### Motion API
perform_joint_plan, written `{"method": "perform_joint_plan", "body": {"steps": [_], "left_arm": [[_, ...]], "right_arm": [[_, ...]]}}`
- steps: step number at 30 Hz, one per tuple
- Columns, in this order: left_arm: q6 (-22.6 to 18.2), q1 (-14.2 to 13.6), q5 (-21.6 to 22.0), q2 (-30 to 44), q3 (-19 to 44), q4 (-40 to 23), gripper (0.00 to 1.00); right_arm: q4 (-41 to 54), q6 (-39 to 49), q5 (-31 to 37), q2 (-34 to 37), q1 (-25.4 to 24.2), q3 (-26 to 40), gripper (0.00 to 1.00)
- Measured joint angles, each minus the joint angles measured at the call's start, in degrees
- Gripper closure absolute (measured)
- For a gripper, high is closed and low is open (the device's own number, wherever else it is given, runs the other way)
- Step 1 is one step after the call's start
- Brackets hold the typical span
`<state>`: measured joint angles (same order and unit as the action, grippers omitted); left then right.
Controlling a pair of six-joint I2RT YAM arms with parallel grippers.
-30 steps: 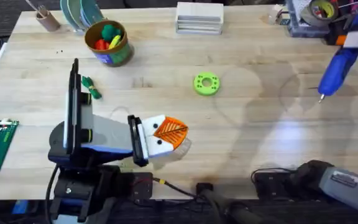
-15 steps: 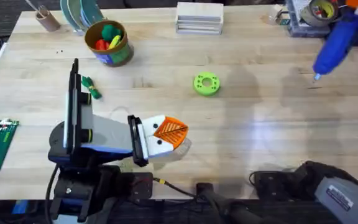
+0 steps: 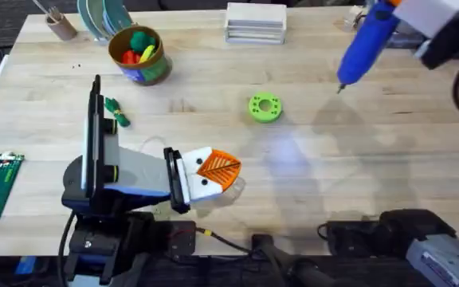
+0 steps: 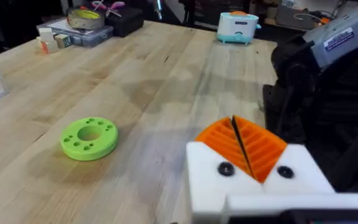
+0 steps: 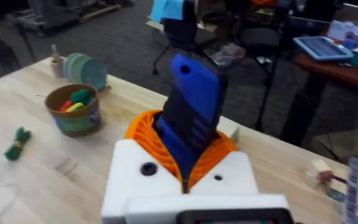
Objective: Pick up the gripper from the table and insert it into the empty holder that is missing its gripper. Then pick up a screw, insert it into the mounting hole, and use the screwdriver to tighten it. Finally, clean up the table by picking up the vegetable and placing it into the bucket.
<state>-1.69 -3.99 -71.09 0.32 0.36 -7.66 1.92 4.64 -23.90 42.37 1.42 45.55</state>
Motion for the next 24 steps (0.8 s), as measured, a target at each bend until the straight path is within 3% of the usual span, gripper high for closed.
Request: {"method": "perform_joint_plan", "body": {"steps": [20, 24], "left_arm": [[0.0, 0.0, 0.2, 0.0, 0.0, 0.0, 0.997], [0.0, 0.0, 0.2, 0.0, 0.0, 0.0, 0.997]], "right_arm": [[-13.3, -4.5, -0.7, 0.0, 19.1, -2.7, 0.973], [-20.8, -8.2, -0.9, 0.0, 21.9, -4.4, 0.973]]}}
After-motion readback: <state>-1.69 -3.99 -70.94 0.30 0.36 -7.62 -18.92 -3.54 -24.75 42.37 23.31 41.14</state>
